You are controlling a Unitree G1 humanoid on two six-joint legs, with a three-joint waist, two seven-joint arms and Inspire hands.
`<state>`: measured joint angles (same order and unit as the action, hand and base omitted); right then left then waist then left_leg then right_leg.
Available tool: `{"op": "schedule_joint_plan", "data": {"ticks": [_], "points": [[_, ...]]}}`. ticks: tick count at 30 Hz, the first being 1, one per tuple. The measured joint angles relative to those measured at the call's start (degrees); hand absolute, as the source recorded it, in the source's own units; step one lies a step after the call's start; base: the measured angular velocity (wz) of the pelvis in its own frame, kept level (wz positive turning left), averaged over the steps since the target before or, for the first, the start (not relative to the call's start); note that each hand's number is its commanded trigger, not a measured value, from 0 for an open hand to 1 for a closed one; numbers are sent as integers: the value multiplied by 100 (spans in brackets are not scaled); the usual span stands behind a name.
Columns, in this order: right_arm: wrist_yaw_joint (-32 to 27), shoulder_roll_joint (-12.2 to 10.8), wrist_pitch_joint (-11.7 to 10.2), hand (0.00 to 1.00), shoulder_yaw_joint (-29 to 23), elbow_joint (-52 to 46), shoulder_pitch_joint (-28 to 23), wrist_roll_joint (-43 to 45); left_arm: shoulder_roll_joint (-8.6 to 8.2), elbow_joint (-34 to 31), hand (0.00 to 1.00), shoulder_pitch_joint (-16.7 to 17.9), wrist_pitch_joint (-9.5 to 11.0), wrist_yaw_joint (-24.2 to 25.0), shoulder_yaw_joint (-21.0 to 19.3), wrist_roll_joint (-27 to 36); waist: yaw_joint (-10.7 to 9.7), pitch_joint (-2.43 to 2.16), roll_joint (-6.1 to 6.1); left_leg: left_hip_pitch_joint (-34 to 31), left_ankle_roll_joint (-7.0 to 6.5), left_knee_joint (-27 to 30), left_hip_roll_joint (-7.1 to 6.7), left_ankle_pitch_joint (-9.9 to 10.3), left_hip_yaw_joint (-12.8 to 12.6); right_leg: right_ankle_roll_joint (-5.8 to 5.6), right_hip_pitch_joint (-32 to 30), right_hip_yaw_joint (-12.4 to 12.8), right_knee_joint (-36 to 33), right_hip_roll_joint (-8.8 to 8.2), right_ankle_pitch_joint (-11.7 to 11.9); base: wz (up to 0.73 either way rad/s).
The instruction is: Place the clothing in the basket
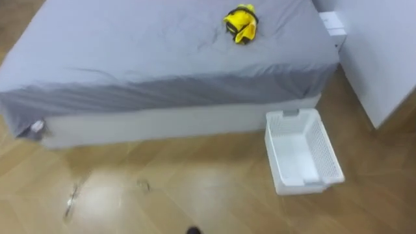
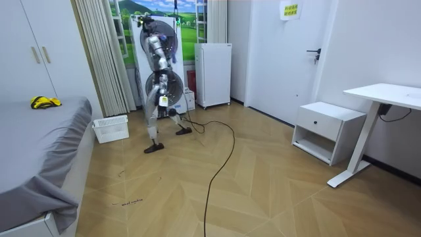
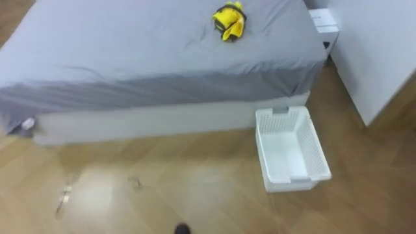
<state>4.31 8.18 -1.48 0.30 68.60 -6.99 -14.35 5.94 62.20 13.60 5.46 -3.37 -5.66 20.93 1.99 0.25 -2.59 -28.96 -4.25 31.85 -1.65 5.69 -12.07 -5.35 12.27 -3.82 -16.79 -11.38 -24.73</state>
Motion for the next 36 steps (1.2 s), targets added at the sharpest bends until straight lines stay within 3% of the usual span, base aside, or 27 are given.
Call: {"op": "schedule_joint_plan", "data": {"ticks": [2,3,5,6,8,10,11,12,13,14,15,16,17,18,19,20,21,22,23,24,25,27,29,33,34,35,36], "points": [[-75,-26,-58,0,12,-67,11,-2,22,27,0,-12,0,1,29,122,-22,67,-19,141,-242,845,60,497,-191,-21,-54,58,-1049,-138,402,-22],[-99,-24,-56,0,21,-85,2,-2,21,29,0,-15,0,-8,39,199,-20,46,24,300,-261,840,84,637,-300,-25,-162,48,-1479,-169,635,-7],[-226,-10,-59,0,-4,-207,-29,-2,41,-26,0,-145,2,-61,114,189,-1,-7,137,1031,-208,285,-9,1251,-277,71,-792,42,-3044,-195,1953,13],[-238,-16,-62,0,-3,-230,-32,-7,55,-38,0,-216,10,-93,122,176,6,2,122,1165,-224,180,-50,1297,-255,113,-1023,32,-3364,-202,1929,6],[-284,-16,-54,0,19,-535,79,5,30,-33,0,-384,2,-149,129,-120,70,38,244,1805,-214,-364,-98,1330,13,529,-2072,-321,-4124,93,955,-5],[-322,-20,-33,0,18,-824,102,26,22,-84,0,-414,-9,-132,164,-194,-2,55,345,2272,-177,-718,-82,1342,399,618,-2730,-740,-3723,482,553,22],[-411,-36,-29,0,24,-1060,99,73,42,-131,0,-429,-11,-121,293,-195,-91,75,382,2552,-150,-949,-86,1375,572,612,-3075,-900,-3073,642,537,48],[-453,-43,-33,0,23,-1139,99,59,52,-152,0,-426,-14,-124,387,-192,-160,74,381,2697,-135,-1052,-81,1393,676,599,-3183,-941,-2645,702,566,73],[-506,-45,-43,0,7,-1236,99,20,61,-197,0,-411,-20,-103,515,-200,-203,70,380,3014,-84,-1279,-66,1438,853,596,-3337,-942,-1690,770,773,83],[-571,-39,-46,0,-23,-1327,99,17,25,-209,0,-376,-29,-65,592,-280,-195,83,364,3326,14,-1464,37,1521,917,652,-3413,-1021,-989,765,1434,80],[-620,-39,-51,0,-31,-1370,99,9,11,-229,0,-357,-42,-51,602,-307,-194,56,379,3437,74,-1532,118,1568,929,664,-3418,-1085,-782,770,1719,65],[-699,-41,-87,0,-43,-1581,111,-25,14,-291,0,-286,-51,-36,616,-311,-144,-13,425,3621,187,-1592,260,1651,1049,821,-3424,-1171,-540,846,2161,32],[-726,-44,-250,0,-64,-1755,176,-33,34,-237,0,-240,-63,-29,600,-310,-45,-78,400,3673,305,-1605,392,1680,1096,1076,-3373,-1235,-627,964,2190,14],[-726,-49,-309,0,-97,-1833,194,-31,37,-234,0,-188,-75,-21,589,-309,11,-65,428,3683,420,-1607,440,1663,1085,1161,-3314,-1367,-690,1000,2174,9],[-736,-77,-377,0,-164,-2044,279,-29,50,-198,0,-125,-86,15,580,-309,28,-26,504,3799,624,-1665,595,1567,1034,1231,-3187,-1475,-841,1067,2016,25],[-792,-54,-405,0,-213,-2304,296,-47,31,-173,0,-91,-103,46,569,-307,2,46,554,4073,808,-1760,703,1376,967,1374,-3191,-1534,-1433,1007,1788,36],[-806,-35,-410,0,-205,-2423,300,-105,19,-199,0,-86,-107,59,569,-304,-49,147,526,4267,797,-1747,709,1298,1025,1304,-3371,-1656,-1852,957,1602,23],[-804,-61,-420,0,-143,-2615,312,-222,121,-321,0,85,-101,67,562,-287,-24,54,571,4303,832,-1365,770,1330,1040,1186,-3428,-1671,-1513,1064,1646,-7],[-783,-82,-390,0,-132,-2668,309,-233,204,-289,0,173,-107,66,563,-305,61,7,498,4168,908,-616,825,1410,890,1459,-3298,-1714,-1281,1128,1691,-17],[-790,-78,-344,0,-131,-2692,285,-231,204,-280,0,219,-119,54,535,-314,51,1,571,4065,928,-238,893,1363,864,1488,-3163,-1721,-1293,1199,1568,-17],[-788,-100,-263,0,-89,-2740,199,-233,204,-283,0,261,-124,58,415,-310,5,10,553,3884,973,392,928,993,857,1504,-2927,-1658,-1253,1247,1369,0],[-810,-118,-218,0,34,-2742,122,-206,193,-284,0,256,-123,52,371,-262,-53,40,489,3553,967,697,925,1029,695,1498,-2619,-1537,-963,1250,1332,-7],[-897,-110,-215,0,105,-2745,47,-170,128,-329,0,199,-120,-12,358,-245,-107,56,432,3071,825,510,884,1206,366,1462,-2334,-1362,-578,1254,1379,-27],[-1013,-44,-21,0,119,-3070,-17,-25,135,-492,0,196,-112,-5,372,-247,-146,60,422,2450,826,-439,780,1255,311,1399,-2081,-1095,-271,1243,1399,-34],[-1073,6,5,0,158,-3398,-52,-2,120,-494,0,184,-105,2,372,-244,-144,62,418,2304,832,-907,706,1174,287,1369,-2078,-976,-262,1239,1398,-53],[-1115,67,-13,0,199,-3667,-30,-1,104,-486,0,184,-94,14,364,-239,-96,52,418,2207,716,-1281,646,747,293,1336,-2083,-827,-290,1240,1384,-63],[-1132,89,-48,0,226,-3767,-16,1,99,-482,0,194,-92,16,363,-240,-57,30,407,2216,659,-1377,607,505,318,1310,-2080,-736,-286,1243,1380,-61]]}}
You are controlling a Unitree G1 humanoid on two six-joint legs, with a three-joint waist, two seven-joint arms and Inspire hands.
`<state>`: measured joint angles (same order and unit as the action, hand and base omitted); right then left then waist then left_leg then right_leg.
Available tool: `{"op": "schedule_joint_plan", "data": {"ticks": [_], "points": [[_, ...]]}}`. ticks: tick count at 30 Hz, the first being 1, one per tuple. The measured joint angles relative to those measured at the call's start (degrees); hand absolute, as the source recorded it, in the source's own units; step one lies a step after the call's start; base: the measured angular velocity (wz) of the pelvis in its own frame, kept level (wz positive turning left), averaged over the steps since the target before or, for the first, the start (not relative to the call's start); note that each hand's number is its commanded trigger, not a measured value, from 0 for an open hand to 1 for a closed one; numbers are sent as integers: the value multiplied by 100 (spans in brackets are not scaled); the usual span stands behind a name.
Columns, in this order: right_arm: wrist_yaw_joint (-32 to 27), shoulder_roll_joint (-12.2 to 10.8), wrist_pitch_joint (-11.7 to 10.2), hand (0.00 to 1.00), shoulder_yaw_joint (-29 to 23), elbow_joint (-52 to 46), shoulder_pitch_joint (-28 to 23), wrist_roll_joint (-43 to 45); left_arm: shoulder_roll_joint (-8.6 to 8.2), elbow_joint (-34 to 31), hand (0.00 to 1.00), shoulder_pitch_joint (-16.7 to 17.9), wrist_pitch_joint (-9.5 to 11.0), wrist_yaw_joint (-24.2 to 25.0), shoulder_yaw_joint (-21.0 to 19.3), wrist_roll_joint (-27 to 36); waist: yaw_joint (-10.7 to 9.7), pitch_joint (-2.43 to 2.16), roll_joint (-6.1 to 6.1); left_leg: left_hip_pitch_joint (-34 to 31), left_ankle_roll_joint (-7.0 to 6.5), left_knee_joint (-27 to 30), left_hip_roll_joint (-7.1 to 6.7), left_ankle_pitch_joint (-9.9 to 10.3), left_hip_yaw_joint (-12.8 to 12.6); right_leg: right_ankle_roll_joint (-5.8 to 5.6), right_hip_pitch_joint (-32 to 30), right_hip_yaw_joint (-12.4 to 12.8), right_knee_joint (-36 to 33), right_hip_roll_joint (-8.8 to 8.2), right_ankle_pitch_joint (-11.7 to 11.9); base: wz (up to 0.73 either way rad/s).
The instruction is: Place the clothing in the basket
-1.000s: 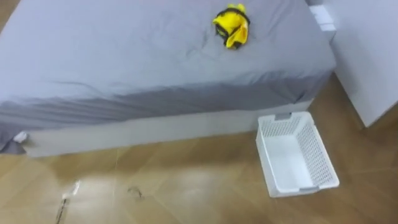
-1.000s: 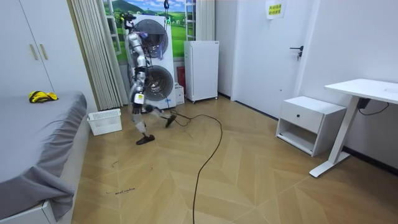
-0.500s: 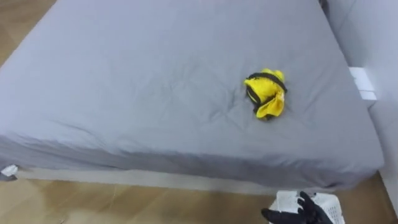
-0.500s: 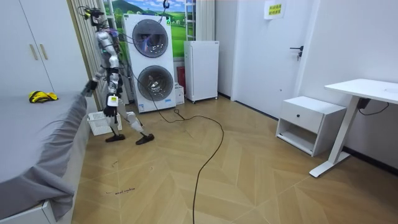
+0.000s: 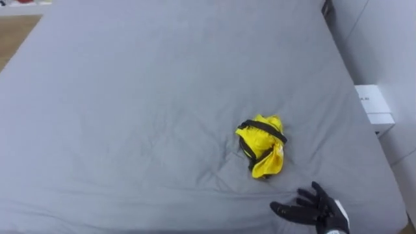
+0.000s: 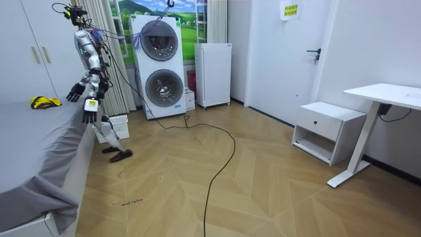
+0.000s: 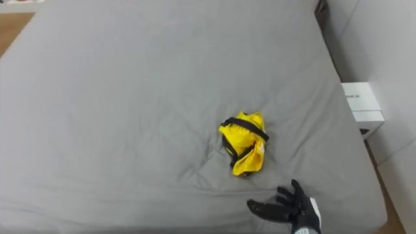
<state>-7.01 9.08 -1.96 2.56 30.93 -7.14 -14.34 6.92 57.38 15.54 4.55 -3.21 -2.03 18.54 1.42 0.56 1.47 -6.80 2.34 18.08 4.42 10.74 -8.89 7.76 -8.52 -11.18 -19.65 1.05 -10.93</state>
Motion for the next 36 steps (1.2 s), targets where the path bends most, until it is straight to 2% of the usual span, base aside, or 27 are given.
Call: {"op": "schedule_joint_plan", "data": {"ticks": [1,3,7,10,12,14,17,21,23,27,30,36], "points": [[-28,19,-69,0,8,-208,10,49,-14,7,0,32,16,13,-3,2,29,-86,-7,127,-6,-162,-21,-61,16,-51,73,44,106,-8,8,-29],[-71,23,-231,0,-2,-461,13,136,-15,11,0,29,50,49,0,0,-23,-101,-31,319,-25,-370,-108,-112,13,-99,219,38,303,-6,38,-1],[-213,-18,-378,0,-4,-741,5,339,-23,11,0,124,48,108,-4,2,4,-122,-92,455,-31,-585,-141,-125,25,-172,404,26,593,3,58,5],[-273,-25,-399,0,1,-718,5,376,-33,9,0,124,42,166,-1,2,10,-108,-81,451,-31,-665,-166,-125,77,-195,485,-15,708,3,76,12],[-302,-40,-400,0,9,-678,10,376,-34,13,0,98,37,171,0,0,12,-79,-84,443,-31,-687,-181,-125,148,-197,528,-50,762,2,76,9],[-430,-49,-402,0,20,-429,107,375,-18,224,0,-77,35,138,-19,-11,48,-39,-109,399,-31,-688,-184,-125,169,-203,529,-96,806,2,73,11],[-616,-51,-398,0,69,-279,283,335,5,447,0,-280,-3,116,-53,-19,79,-15,-131,261,-31,-689,-181,-125,172,-204,396,-108,808,2,71,1],[-625,-55,-369,0,82,-278,457,348,69,691,0,-470,-63,131,-57,-20,76,-10,-173,189,-31,-699,-187,-125,170,-209,337,-174,815,-8,69,8],[-617,-54,-342,0,134,-300,565,436,83,734,0,-478,-101,143,-136,-12,88,-20,-217,149,-31,-697,-198,-124,161,-217,337,-187,888,-11,68,2],[-609,-56,-292,0,225,-417,587,644,81,717,0,-479,-151,142,-179,-8,114,-26,-228,104,-33,-694,-212,-123,156,-231,328,-248,906,-28,63,11],[-606,-62,-293,0,344,-386,593,892,73,669,0,-480,-155,131,-159,-5,167,-33,-214,69,-33,-680,-229,-123,311,-233,348,-344,908,-37,62,16],[-614,-58,-294,0,402,975,1089,727,52,658,0,-477,-156,124,-98,-23,318,-27,-171,-72,-69,-669,-275,-154,602,-241,341,-711,910,-86,57,28]]}}
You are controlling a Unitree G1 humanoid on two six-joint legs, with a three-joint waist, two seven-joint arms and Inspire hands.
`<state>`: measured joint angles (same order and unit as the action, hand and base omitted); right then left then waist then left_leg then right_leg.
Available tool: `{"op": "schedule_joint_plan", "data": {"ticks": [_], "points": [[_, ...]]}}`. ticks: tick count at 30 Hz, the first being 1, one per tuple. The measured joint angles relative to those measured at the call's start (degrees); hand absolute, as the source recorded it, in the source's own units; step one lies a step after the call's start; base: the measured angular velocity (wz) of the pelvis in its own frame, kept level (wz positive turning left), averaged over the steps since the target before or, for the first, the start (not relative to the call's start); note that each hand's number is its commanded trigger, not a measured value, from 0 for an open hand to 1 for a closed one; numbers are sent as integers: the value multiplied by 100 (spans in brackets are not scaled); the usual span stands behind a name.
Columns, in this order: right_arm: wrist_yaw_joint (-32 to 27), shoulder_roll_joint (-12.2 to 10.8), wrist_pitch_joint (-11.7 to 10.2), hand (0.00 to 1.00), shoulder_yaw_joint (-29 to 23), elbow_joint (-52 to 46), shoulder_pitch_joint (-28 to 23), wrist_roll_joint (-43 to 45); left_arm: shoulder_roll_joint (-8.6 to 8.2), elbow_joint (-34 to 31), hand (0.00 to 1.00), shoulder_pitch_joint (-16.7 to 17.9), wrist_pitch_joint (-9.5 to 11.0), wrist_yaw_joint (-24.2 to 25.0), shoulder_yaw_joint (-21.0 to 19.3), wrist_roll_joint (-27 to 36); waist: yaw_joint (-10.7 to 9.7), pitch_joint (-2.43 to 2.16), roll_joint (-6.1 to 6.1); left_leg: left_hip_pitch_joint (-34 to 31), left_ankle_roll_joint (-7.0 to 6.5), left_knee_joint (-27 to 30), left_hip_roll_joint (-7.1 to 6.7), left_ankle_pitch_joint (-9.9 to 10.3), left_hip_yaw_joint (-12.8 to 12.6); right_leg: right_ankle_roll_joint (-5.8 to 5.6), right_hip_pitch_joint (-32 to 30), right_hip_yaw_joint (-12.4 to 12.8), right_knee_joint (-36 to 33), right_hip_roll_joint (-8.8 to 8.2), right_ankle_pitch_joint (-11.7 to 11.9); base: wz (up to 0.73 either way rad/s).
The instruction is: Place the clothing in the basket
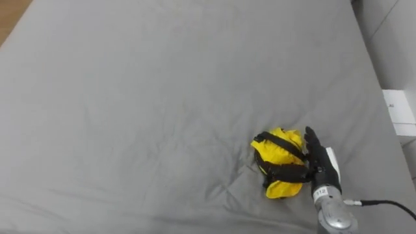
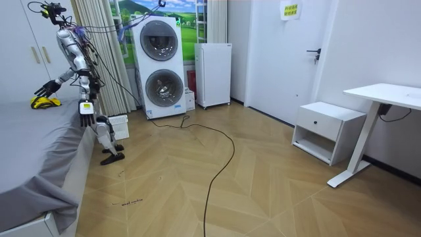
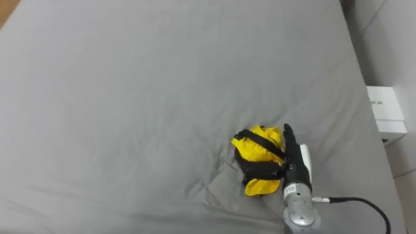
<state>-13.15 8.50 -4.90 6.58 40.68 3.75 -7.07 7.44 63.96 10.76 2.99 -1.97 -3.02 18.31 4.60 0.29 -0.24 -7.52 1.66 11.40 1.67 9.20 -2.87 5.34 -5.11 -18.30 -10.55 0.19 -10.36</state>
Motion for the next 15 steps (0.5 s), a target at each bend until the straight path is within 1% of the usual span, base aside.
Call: {"op": "schedule_joint_plan", "data": {"ticks": [1,5,6,7,9,10,11,13,15], "points": [[-54,3,1,0,-3,202,80,-13,5,6,0,14,-5,1,43,5,46,6,13,-19,-10,2,-18,-12,48,-8,-2,-40,1,-19,-5,21],[-123,39,13,0,-118,560,387,-8,38,39,0,89,-66,10,110,-15,79,20,60,-110,-39,53,-69,-39,120,-37,-35,-118,-10,-70,-25,14],[-123,47,48,27,-131,578,440,-4,50,42,0,99,-82,20,110,-40,85,17,66,-143,-43,66,-73,-41,119,-42,-82,-117,-10,-79,-28,5],[-123,72,87,100,-172,595,545,-15,77,45,0,99,-125,33,110,-47,82,18,88,-252,-59,119,-82,-52,140,-46,-164,-143,-29,-94,-21,9],[-115,144,93,100,-230,809,751,-34,104,44,0,98,-197,36,121,-50,76,24,159,-379,-70,189,-94,-59,189,-55,-232,-182,-54,-98,13,11],[-119,192,129,100,-287,929,898,-70,103,45,0,98,-266,37,142,-50,107,31,222,-423,-78,198,-107,-64,189,-58,-293,-180,-96,-118,14,0],[-125,255,127,100,-291,1089,1036,-118,103,50,0,96,-321,39,153,-50,130,19,279,-479,-97,201,-117,-77,214,-59,-350,-189,-121,-132,14,0],[-227,348,120,100,-293,1308,1165,-167,137,61,0,90,-346,36,157,-47,177,24,315,-518,-104,186,-127,-97,207,-62,-396,-221,-133,-143,13,7],[-305,461,105,100,-279,1497,1259,-189,178,52,0,91,-398,18,248,-45,215,28,308,-538,-104,169,-131,-116,206,-62,-413,-234,-127,-147,10,6]]}}
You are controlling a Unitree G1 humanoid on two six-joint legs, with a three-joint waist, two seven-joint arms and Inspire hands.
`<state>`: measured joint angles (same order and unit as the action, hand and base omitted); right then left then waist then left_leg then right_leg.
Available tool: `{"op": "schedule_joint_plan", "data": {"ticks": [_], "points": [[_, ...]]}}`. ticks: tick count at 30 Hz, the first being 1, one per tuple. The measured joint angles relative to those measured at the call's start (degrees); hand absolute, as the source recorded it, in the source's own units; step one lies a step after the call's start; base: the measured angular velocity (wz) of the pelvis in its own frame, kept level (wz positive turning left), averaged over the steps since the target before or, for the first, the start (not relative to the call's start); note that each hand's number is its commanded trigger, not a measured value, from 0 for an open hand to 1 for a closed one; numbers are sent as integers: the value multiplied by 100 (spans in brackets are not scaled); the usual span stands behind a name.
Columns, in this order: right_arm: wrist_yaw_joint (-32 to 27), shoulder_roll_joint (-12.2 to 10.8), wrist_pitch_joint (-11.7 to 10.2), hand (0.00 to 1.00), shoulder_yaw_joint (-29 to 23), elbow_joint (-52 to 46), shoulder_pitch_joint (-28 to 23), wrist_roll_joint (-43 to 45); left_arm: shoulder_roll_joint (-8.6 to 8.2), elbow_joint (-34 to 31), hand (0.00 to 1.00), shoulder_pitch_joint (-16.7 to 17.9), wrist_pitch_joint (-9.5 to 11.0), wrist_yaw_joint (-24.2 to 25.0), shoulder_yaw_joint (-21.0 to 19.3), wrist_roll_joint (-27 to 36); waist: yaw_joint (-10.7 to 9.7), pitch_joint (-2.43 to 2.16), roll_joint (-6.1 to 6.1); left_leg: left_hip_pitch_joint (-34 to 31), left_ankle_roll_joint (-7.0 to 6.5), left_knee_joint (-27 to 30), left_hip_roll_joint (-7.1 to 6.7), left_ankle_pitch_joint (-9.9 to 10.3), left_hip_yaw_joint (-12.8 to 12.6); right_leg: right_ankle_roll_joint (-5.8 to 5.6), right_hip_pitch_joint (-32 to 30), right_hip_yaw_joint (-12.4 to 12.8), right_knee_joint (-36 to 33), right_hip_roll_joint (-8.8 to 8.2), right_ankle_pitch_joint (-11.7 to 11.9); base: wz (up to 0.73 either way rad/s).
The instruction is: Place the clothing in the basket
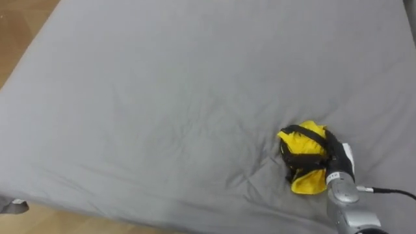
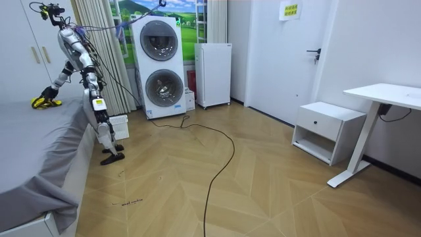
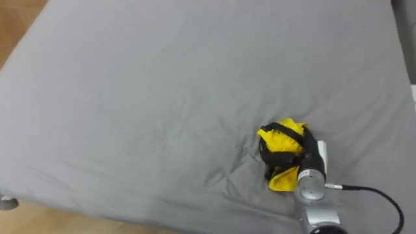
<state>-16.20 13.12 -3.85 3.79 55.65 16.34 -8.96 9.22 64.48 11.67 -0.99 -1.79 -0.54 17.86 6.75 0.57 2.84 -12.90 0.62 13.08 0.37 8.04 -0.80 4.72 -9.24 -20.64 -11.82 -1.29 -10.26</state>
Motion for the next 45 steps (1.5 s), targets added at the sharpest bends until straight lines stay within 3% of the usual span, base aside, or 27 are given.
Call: {"op": "schedule_joint_plan", "data": {"ticks": [4,10,20,24,26,28,33,37,41,45], "points": [[-3,136,3,100,4,304,124,-248,23,-26,0,-5,-45,-5,322,5,41,26,-46,-56,0,-6,-2,-1,-9,-3,-49,-14,5,-4,-3,2],[51,170,-34,100,-12,547,161,-614,28,-62,0,-112,-20,-13,358,-6,94,52,-102,-152,-3,-27,-17,-2,-18,-11,-125,-56,27,-19,-6,5],[285,206,-249,100,-238,615,-194,-881,90,-37,0,-85,54,-35,298,-112,-39,6,-57,209,-3,-182,-40,-2,-12,-72,240,-112,141,-15,-42,6],[325,204,-124,100,-294,243,-501,-902,89,-104,0,-81,111,-50,182,-184,-74,6,-168,414,-3,-233,-62,-2,-82,-89,414,9,212,-24,-57,-13],[372,200,-45,100,-299,-190,-805,-934,88,-191,0,-84,117,-95,-12,-177,-218,-32,-293,488,-4,-240,-75,-2,-100,-103,479,46,203,-39,-65,-4],[449,200,3,100,-321,-491,-1009,-934,78,-260,0,-81,116,-166,-57,-183,-275,-41,-383,656,-5,-277,-77,-1,-179,-111,586,193,206,-39,-64,-26],[516,179,30,100,-337,-1122,-1369,-896,71,-351,0,-81,133,-190,-48,-181,-464,-74,-478,1104,-8,-387,-76,1,-419,-142,825,654,198,-23,-76,-42],[539,53,104,100,-585,-1640,-1736,-701,7,-293,0,-81,52,-185,-175,-233,-573,-59,-519,1468,-13,-436,-57,6,-810,-152,975,1013,202,-12,-81,-47],[438,26,150,100,-821,-1858,-1818,-677,29,-244,0,42,-15,-183,-242,-232,-804,-27,-552,1608,-20,-446,-14,16,-914,-157,1007,1289,198,34,-72,-31],[439,22,148,100,-1005,-2064,-1947,-688,25,-198,0,118,-165,-203,-376,-233,-823,-25,-537,1759,-21,-470,7,40,-1156,-143,1031,1572,197,98,-49,-41]]}}
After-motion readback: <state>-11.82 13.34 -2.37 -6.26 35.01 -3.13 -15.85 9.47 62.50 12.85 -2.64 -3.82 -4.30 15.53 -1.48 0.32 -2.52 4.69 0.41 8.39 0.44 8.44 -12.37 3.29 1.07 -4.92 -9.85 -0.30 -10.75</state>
